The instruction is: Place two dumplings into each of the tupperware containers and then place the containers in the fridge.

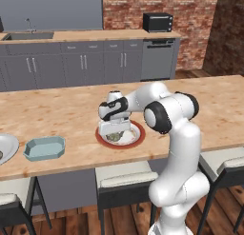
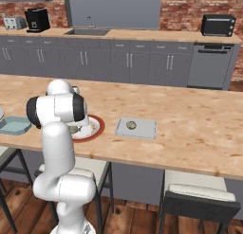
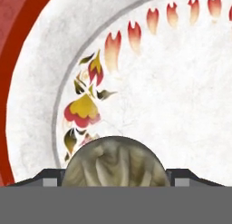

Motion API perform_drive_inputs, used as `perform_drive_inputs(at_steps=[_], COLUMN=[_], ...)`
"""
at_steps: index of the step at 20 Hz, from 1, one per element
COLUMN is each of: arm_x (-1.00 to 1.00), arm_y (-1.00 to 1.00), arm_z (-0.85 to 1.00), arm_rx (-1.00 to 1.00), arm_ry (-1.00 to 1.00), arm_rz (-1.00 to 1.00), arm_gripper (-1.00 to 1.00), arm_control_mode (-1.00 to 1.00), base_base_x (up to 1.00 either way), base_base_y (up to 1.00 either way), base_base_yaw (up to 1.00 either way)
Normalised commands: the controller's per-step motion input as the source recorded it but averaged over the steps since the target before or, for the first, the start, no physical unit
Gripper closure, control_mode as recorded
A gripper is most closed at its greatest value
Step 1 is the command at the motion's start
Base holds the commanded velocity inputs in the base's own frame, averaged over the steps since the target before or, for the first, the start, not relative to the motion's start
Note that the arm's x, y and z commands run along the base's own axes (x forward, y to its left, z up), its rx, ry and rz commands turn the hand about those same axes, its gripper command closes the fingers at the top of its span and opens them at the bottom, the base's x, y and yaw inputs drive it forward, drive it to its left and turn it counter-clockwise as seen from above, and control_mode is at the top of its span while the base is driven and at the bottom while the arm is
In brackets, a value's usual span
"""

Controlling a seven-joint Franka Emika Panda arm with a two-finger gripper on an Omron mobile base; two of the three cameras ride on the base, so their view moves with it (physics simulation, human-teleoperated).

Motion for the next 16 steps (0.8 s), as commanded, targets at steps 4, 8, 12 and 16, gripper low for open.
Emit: perform_drive_inputs(at_steps=[4,8,12,16], arm_x=[0.02,0.03,0.10,0.17], arm_y=[-0.16,-0.81,-1.00,-1.00], arm_z=[0.51,0.72,0.35,0.02], arm_rx=[0.00,0.00,0.01,0.11], arm_ry=[-0.05,-0.02,0.00,0.00], arm_rz=[0.00,0.00,0.00,0.00], arm_gripper=[1.00,1.00,1.00,1.00], arm_control_mode=[-1.00,-1.00,-1.00,-1.00], base_base_x=[0.00,0.00,0.00,0.00], base_base_y=[0.00,0.00,0.00,0.00], base_base_yaw=[0.00,0.00,0.00,0.00])
